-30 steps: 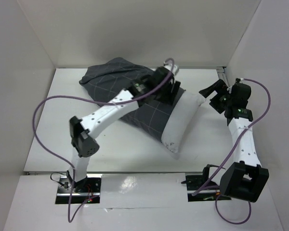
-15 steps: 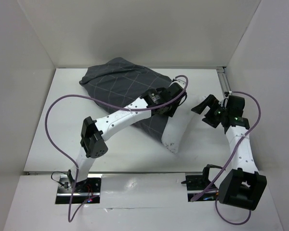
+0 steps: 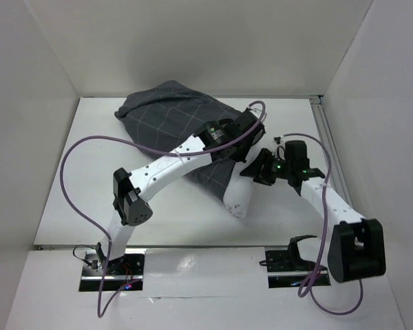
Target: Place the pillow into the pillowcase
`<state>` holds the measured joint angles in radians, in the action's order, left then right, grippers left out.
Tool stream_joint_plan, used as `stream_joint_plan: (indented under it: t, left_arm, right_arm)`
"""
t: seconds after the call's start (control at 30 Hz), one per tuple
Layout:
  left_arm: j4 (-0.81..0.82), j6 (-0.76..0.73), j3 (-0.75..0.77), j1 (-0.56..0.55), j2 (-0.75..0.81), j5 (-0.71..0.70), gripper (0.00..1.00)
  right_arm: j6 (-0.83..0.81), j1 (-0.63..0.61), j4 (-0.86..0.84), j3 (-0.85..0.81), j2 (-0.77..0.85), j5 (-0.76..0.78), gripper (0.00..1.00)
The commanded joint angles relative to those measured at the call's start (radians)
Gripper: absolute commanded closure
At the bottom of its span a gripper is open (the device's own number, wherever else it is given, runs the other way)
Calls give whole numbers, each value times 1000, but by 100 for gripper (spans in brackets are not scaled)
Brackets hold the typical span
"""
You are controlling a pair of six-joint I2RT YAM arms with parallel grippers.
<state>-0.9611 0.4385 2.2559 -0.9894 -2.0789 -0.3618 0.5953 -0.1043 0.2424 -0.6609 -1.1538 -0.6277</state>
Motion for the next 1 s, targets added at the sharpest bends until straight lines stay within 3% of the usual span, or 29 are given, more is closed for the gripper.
stream_joint_plan:
  t: [0.0, 0.07, 0.17, 0.3, 0.4, 0.43, 0.57, 0.73, 0.9, 0.97]
  left_arm:
    - [71, -38, 96, -8, 108, 225, 100]
    - [91, -49, 143, -8, 117, 390, 100]
    - [166, -40, 241, 1, 150, 570, 100]
    - [344, 35, 173, 112, 212, 800, 100]
    - [354, 94, 259, 136, 119, 912, 100]
    - [383, 115, 269, 146, 96, 932, 100]
    - [488, 209, 231, 146, 42, 1078, 100]
    - [562, 246, 113, 127, 65, 1118, 100]
    - [542, 226, -48, 103, 161, 994, 100]
    - [481, 217, -96, 92, 186, 918, 78]
  right_arm:
    - [100, -86, -256, -145, -95, -22, 66]
    - [100, -77, -230, -244, -104, -10, 100]
    - [110, 4, -219, -367, -35, -10, 100]
    - [110, 49, -161, -385, 78, 25, 100]
    - [239, -12, -294, -191, 112, 34, 100]
    - [274, -79, -355, -67, 95, 66, 100]
    - [377, -207, -630, 107, -39, 174, 100]
    - [388, -230, -670, 129, -110, 207, 100]
    - [327, -186, -550, 101, -26, 229, 100]
    - [301, -175, -500, 83, 23, 238, 100]
